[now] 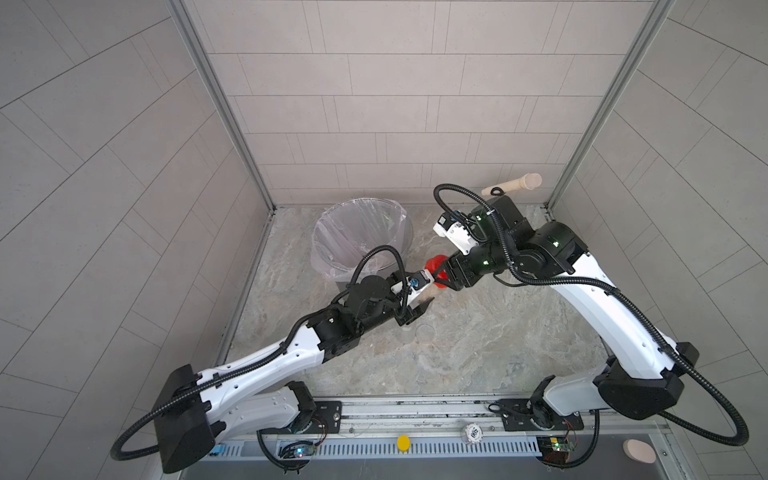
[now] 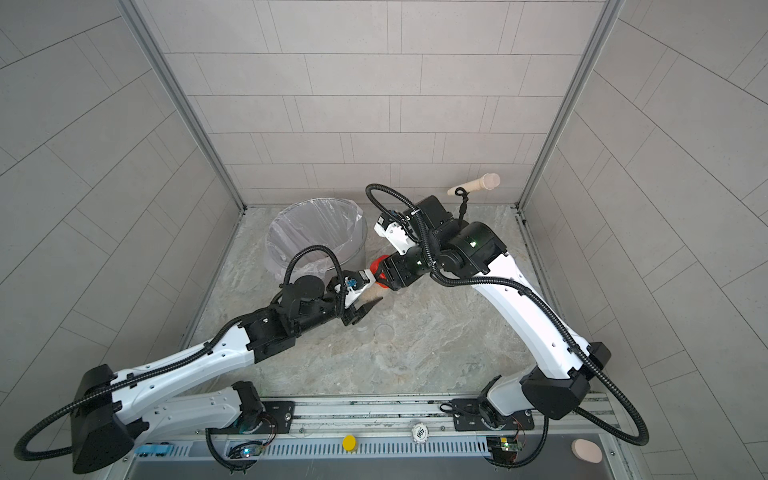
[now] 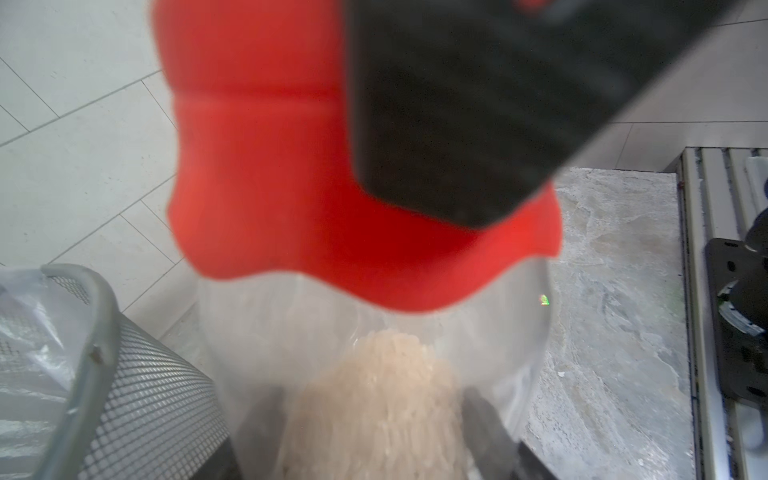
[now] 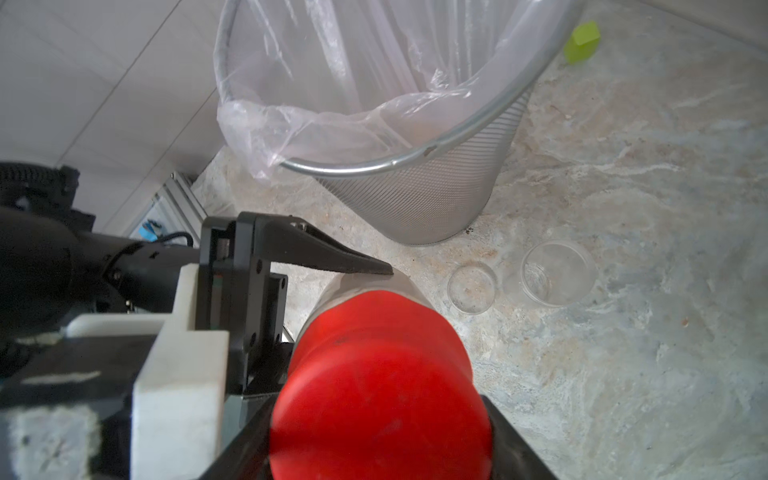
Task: Empty moldy rice from jars
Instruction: Unscrew the lid from the jar.
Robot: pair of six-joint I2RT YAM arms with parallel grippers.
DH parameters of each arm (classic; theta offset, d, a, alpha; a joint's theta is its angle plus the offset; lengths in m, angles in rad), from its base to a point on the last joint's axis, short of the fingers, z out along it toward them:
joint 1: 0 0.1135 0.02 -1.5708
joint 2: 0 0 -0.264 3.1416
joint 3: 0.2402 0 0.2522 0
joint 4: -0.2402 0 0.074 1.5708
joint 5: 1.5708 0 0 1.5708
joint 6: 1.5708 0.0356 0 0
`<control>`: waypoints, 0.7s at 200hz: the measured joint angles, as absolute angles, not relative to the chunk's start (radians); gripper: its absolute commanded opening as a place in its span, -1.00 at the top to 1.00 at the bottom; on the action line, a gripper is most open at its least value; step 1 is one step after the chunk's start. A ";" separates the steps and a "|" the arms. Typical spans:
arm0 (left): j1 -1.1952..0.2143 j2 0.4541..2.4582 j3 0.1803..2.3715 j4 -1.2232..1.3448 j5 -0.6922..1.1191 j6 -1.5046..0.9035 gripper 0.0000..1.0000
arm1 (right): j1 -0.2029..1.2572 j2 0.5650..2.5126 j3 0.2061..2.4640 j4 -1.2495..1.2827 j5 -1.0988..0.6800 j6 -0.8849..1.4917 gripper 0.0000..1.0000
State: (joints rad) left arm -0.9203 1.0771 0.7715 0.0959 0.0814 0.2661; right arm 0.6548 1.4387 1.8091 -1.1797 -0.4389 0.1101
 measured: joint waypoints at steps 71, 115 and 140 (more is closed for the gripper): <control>-0.911 1.025 0.694 0.146 0.140 0.205 1.00 | 0.613 1.492 1.861 -1.262 -0.587 -0.318 0.59; -0.912 1.008 0.684 0.154 0.155 0.195 1.00 | 0.593 1.492 1.860 -1.276 -0.637 -0.494 0.57; -0.913 1.008 0.684 0.127 0.154 0.190 1.00 | 0.588 1.491 1.847 -1.275 -0.633 -0.562 0.35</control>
